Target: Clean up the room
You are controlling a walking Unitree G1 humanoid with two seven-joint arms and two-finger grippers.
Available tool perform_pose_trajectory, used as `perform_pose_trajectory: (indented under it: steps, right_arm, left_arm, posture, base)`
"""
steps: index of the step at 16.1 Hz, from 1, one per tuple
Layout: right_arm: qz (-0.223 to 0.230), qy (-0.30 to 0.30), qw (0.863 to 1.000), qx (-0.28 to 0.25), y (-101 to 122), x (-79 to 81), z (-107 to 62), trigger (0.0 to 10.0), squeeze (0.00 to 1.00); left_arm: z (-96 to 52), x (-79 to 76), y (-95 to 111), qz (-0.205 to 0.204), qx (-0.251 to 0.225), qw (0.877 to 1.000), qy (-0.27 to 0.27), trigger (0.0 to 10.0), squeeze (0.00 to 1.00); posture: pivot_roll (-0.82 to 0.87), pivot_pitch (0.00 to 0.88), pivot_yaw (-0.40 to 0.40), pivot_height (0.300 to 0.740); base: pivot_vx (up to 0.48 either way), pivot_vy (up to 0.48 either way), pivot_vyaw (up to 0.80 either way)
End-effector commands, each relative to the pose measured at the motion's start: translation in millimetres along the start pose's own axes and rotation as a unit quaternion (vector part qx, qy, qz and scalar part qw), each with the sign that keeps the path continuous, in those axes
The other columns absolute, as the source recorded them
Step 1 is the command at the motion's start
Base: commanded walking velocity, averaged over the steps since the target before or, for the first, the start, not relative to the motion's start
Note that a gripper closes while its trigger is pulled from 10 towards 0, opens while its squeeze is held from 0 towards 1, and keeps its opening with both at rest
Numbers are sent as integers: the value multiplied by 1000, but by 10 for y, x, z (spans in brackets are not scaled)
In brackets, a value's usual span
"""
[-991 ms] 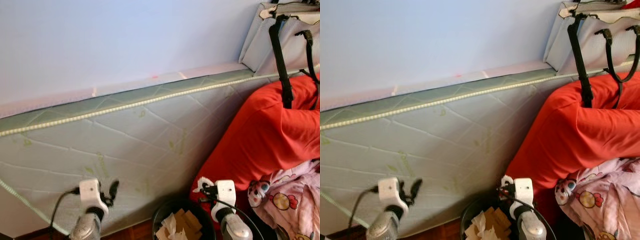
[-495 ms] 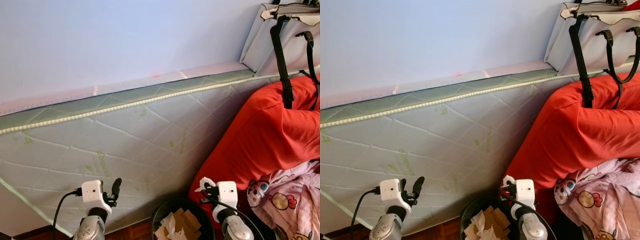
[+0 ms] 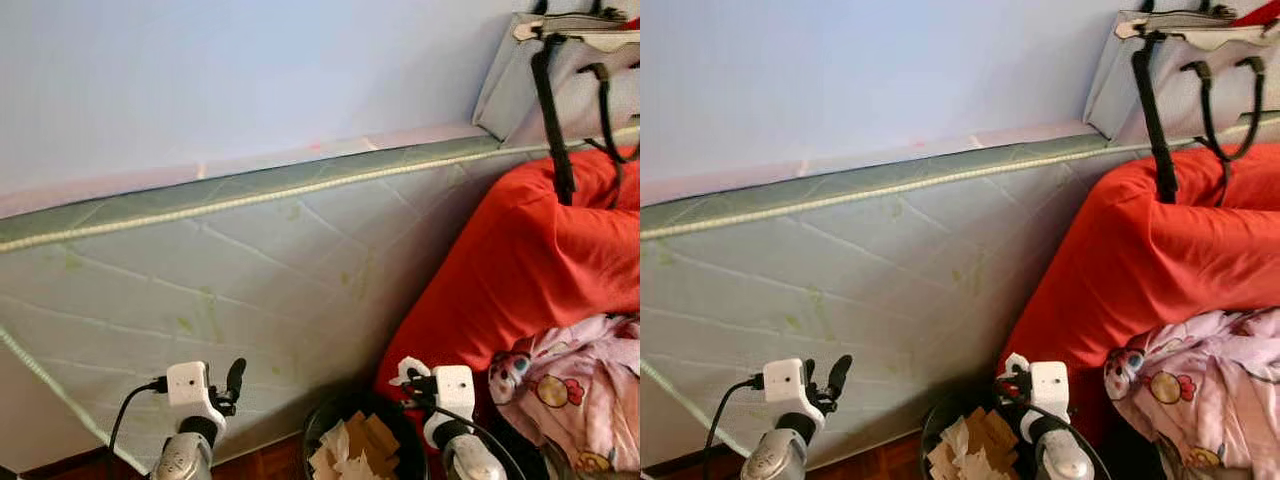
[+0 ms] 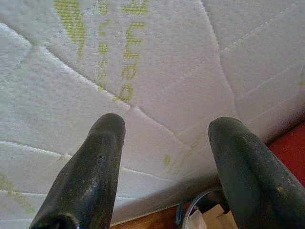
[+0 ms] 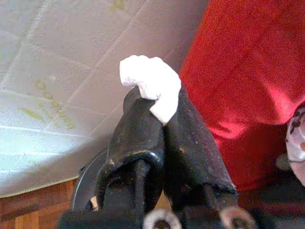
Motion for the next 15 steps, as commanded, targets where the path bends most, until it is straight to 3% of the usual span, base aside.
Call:
perform_pose_trajectory:
  steps: [1,5,8,15]
  right_arm:
    - [2,-4,1000,5,-20,-28,-12,10000,0]
    - [-2,-8,1000,25,-57,-6,21,10000,0]
    - [2,1,1000,11,-7,34,38,10000,0]
    - [-9,12,999,52,-85,120,99,10000,0]
  left_arm:
    - [-1,-6,6,-2,1,1000,1,10000,0]
    - [-10,12,10,-1,3,1000,-1,10000,0]
    - [-19,22,5,0,5,1000,-1,10000,0]
    - [-67,53,-3,4,7,1000,-6,10000,0]
  posture:
    - [12,0,-45,680]
    - [16,0,-40,670]
    - [23,0,-39,665]
    - [39,0,-30,652]
  base:
    - [0,0,0]
    - [0,0,0]
    - [0,0,0]
    - [0,0,0]
Point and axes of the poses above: a point about 5 cm out from each wrist's last joint towards the gripper, its own z axis pointing out of the wrist towards the gripper, its own y axis along the axis of the wrist's last joint, x = y × z, the point moved 5 cm from there along z, pointing out of the wrist towards the gripper, and after that the axes turned 14 degrees about z, right-handed, at the moved point
